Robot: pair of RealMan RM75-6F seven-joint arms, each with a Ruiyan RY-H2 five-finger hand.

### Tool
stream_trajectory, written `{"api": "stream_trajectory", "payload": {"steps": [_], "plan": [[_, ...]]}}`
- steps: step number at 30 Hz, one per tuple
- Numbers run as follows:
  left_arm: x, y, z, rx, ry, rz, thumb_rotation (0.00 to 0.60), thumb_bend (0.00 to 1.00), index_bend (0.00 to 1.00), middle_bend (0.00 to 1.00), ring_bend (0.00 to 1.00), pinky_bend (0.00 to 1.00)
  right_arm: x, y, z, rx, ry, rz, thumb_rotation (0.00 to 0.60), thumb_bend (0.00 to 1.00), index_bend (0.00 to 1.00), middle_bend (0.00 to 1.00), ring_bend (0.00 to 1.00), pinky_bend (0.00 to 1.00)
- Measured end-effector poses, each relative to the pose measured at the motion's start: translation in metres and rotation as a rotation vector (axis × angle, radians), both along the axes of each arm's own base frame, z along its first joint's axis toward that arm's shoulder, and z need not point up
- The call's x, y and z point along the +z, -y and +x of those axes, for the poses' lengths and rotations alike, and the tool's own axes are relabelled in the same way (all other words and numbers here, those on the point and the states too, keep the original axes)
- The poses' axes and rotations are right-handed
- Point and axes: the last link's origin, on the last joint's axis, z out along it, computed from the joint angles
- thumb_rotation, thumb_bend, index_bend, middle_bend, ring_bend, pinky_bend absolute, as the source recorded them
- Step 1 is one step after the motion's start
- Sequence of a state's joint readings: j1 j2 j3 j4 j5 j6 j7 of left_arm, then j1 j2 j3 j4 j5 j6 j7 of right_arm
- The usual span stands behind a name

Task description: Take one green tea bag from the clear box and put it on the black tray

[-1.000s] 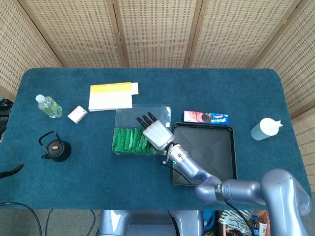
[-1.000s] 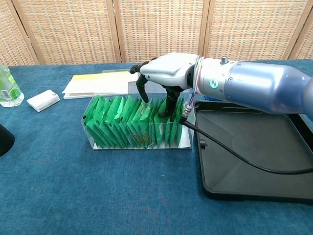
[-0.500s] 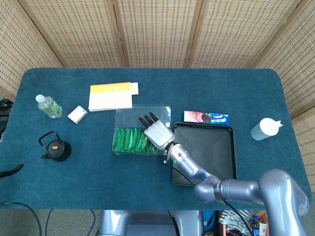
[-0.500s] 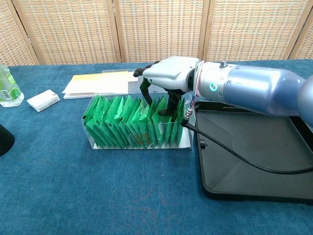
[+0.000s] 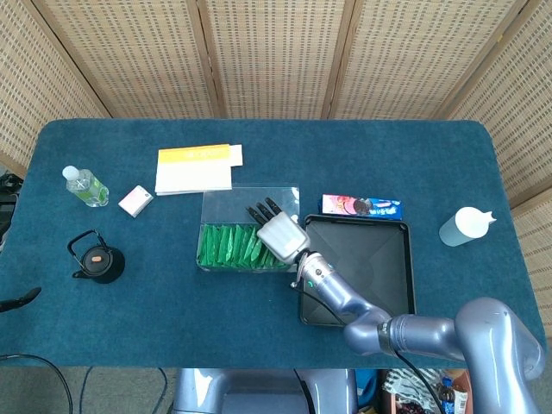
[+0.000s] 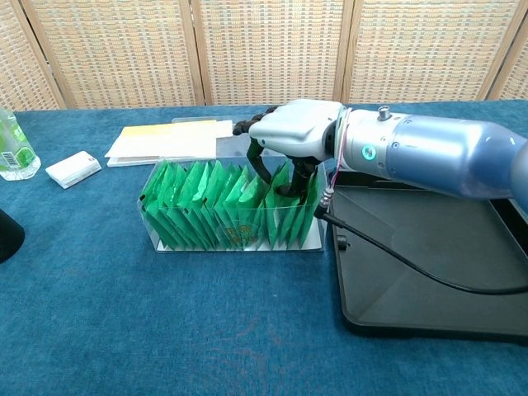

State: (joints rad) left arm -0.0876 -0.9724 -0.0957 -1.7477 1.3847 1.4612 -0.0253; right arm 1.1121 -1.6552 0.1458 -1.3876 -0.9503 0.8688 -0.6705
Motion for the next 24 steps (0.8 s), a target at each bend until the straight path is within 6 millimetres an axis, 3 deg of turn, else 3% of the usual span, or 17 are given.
{"api": "stream_trajectory", "payload": {"steps": [15,24], "plan": [[-0.001,-0.001,0.000,0.000,0.002,-0.004,0.600,0.00,0.00,0.00,0.00,0.00,0.003,0.000,0.000,0.013,0.050,-0.006,0.600,0.55,0.65,0.13,0.00,0.00],[-0.002,-0.001,0.000,-0.001,0.005,-0.011,0.600,0.00,0.00,0.00,0.00,0.00,0.024,-0.004,0.011,0.047,0.101,-0.026,0.600,0.55,0.65,0.13,0.00,0.00]]}}
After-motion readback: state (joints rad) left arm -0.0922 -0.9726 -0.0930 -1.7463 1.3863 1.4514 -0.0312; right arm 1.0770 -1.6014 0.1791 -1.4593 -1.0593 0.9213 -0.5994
